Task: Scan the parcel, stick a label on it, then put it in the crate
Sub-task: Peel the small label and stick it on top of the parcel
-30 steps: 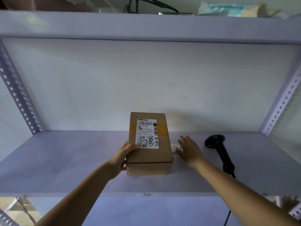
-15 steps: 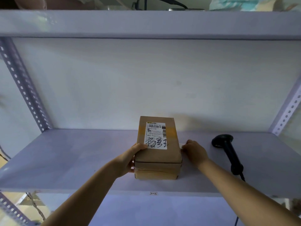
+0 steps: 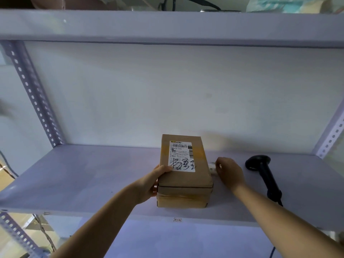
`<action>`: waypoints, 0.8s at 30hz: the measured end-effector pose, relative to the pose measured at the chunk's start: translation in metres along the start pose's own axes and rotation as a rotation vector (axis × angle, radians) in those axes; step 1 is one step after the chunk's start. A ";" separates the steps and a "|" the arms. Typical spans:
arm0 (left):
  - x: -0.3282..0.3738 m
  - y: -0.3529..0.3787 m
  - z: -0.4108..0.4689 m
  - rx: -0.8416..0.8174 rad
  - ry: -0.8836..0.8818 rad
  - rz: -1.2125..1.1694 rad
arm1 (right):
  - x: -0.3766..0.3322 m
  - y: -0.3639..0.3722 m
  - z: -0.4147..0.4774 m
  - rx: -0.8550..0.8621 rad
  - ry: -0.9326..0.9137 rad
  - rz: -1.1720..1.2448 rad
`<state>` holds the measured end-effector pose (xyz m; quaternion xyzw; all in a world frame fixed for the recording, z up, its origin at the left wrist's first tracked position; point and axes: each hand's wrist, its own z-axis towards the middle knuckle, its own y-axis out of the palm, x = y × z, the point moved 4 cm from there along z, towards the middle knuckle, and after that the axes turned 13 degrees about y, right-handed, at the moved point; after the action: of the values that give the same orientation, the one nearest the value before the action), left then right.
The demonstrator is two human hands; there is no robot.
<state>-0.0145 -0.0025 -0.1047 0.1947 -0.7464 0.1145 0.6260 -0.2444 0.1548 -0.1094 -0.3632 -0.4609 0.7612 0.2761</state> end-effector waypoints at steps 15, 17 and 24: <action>0.015 0.011 0.003 0.137 0.012 0.016 | -0.115 -0.107 -0.025 0.341 -0.330 0.471; 0.017 0.012 0.003 0.138 0.020 0.025 | -0.118 -0.098 -0.034 0.308 -0.345 0.464; 0.048 0.004 -0.022 0.541 0.475 0.331 | -0.127 -0.095 -0.051 0.454 -0.442 0.392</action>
<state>-0.0037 0.0036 -0.0535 0.1978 -0.5448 0.4485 0.6804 -0.1207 0.1245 -0.0011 -0.2009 -0.2504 0.9425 0.0927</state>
